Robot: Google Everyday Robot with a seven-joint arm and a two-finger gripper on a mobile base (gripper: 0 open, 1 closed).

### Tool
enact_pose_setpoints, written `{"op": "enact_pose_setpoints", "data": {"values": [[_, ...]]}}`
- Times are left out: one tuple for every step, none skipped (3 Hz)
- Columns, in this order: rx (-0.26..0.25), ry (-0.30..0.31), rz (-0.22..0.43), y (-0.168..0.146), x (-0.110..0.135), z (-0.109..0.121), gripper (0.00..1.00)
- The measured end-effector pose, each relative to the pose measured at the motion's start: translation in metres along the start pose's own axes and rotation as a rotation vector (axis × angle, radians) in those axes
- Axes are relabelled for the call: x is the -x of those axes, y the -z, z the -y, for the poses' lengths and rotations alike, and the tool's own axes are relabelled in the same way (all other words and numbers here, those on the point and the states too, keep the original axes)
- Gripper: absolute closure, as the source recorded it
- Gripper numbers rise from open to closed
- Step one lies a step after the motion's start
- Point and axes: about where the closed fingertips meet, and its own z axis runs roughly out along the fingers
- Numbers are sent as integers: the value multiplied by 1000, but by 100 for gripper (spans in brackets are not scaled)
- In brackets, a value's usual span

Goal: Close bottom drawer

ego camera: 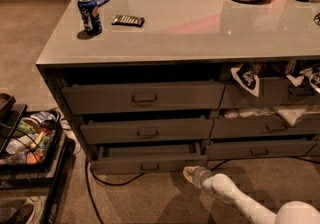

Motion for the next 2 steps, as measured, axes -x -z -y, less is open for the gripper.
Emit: {"op": "enact_pose_setpoints", "data": {"values": [[-9, 4, 1, -7, 0, 0, 100], [-23, 34, -12, -22, 0, 10, 100]]}}
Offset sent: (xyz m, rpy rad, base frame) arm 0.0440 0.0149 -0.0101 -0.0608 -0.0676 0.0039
